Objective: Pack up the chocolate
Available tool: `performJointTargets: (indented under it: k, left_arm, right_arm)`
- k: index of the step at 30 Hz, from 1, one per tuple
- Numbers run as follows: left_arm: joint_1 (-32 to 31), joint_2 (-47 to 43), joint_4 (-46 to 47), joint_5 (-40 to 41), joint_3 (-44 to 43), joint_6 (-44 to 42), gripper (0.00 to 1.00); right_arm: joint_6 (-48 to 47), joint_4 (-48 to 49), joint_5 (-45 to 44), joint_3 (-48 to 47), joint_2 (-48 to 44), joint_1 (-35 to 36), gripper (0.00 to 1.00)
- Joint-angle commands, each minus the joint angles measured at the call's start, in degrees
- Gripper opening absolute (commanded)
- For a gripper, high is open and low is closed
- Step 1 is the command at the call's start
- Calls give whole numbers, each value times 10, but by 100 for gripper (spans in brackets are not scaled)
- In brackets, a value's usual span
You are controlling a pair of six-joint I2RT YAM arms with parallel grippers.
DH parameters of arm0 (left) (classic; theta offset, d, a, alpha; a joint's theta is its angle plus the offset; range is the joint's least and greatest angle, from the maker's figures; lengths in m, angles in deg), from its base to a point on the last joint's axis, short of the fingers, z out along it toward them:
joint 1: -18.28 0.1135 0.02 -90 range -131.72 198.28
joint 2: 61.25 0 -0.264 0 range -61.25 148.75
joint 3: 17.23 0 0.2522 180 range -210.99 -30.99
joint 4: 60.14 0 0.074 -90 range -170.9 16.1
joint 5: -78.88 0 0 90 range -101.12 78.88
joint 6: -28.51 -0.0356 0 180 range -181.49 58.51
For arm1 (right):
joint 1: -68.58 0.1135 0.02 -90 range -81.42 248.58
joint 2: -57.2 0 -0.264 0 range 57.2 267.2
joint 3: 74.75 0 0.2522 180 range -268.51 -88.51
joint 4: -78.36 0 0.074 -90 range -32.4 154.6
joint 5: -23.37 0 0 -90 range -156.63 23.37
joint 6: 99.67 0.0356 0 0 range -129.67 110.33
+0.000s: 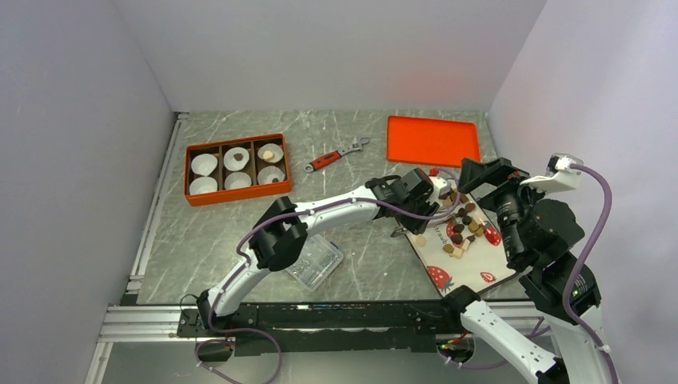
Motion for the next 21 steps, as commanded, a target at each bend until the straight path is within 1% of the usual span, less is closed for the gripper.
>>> performJointTargets:
  k: [1,11,14,21]
  left_arm:
    - [-4,0,14,-8,-26,0,44]
    - [-3,-20,14,-3,-11,-8,33]
    - [-1,-36,13,4,-1,-12,33]
    - [22,-111,39,-10,67,-4,33]
  right_arm:
    - [1,-3,0,-17,-1,-1,100]
    - [2,1,7,-18,4,-2,100]
    - [1,0,9,-21,9,-2,100]
    - [5,7,12,-17,12,-2,100]
